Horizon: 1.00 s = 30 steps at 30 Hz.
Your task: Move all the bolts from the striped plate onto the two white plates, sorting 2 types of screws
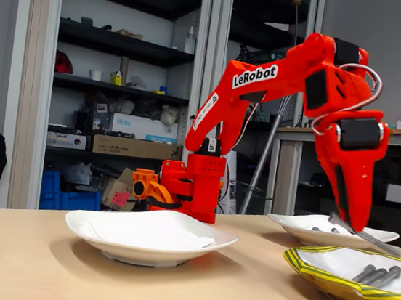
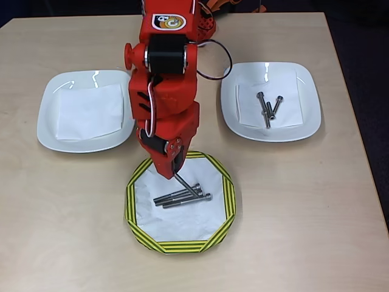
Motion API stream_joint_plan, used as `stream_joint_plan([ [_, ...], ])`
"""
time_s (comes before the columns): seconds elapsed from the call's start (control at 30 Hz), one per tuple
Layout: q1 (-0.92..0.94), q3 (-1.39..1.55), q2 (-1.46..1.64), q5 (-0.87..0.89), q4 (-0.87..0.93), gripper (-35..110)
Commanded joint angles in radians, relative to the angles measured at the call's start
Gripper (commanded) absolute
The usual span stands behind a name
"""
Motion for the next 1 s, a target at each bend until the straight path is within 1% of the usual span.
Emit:
stream_joint_plan([
  [0.0,0.032,0.074,0.123,0.015,0.028,0],
  [0.17,0.072,0.092,0.130,-0.015,0.028,0],
  [0.3,0.067,0.086,0.109,-0.021,0.008,0],
  [0.7,0.012,0.034,0.006,0.049,-0.043,0],
  [0.83,0.012,0.034,-0.006,0.092,-0.044,0],
  [0.97,0.021,0.034,-0.029,0.224,0.011,9],
])
